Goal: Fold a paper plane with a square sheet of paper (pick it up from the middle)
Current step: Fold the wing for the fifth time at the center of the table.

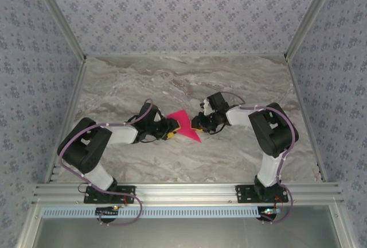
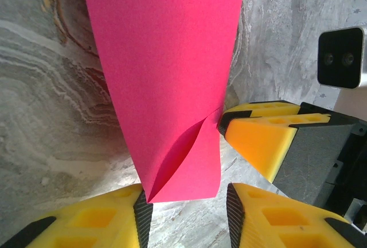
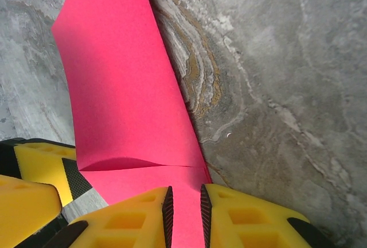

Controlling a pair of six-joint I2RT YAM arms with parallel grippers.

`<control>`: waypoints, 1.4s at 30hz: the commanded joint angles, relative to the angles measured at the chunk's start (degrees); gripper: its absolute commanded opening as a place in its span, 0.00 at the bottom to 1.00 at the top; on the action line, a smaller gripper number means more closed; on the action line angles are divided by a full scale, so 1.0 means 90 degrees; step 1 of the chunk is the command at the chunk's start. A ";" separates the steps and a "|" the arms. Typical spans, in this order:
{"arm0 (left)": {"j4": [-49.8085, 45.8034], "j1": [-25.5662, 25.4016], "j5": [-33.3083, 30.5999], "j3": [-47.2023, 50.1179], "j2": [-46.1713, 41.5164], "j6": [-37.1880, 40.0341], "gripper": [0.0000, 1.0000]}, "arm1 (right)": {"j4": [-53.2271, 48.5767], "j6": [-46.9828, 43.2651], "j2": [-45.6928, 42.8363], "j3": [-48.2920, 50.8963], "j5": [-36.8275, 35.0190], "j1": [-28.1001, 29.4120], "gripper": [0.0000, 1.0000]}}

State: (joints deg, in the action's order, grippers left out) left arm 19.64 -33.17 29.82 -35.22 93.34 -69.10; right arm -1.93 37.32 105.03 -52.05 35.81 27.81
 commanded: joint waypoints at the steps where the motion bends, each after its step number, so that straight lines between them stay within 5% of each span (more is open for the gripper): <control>1: 0.0163 -0.0028 0.0075 -0.0265 0.0124 0.0069 0.39 | -0.0005 0.0001 0.0078 0.0097 0.0149 -0.0043 0.24; 8: 0.0235 -0.0050 0.0162 -0.0377 0.0315 0.0084 0.28 | 0.0088 -0.0418 -0.0163 0.0098 0.0180 0.0067 0.24; 13: 0.0204 -0.0065 0.0193 -0.0431 0.0337 0.0070 0.15 | 0.0112 -0.0742 -0.0661 0.0136 -0.0328 0.0151 0.35; 21: -0.0239 -0.0123 0.0061 -0.0534 0.0236 0.0089 0.09 | 0.0095 -0.2318 -0.2141 0.0797 -0.3142 0.1022 0.65; 30: -0.0548 -0.0133 -0.0032 -0.0642 0.0154 0.0131 0.09 | 0.2442 -0.4584 -0.2416 0.2183 -0.4547 0.2265 0.67; 42: -0.0629 -0.0134 -0.0022 -0.0692 0.0051 0.0072 0.08 | 0.3919 -0.5978 -0.1280 0.2243 -0.5403 0.2860 0.62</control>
State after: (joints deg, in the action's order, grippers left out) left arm 15.25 -33.89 29.98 -39.72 95.90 -68.86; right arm 27.20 -11.94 91.74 -31.70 -9.04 53.04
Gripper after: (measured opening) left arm 0.086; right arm 0.622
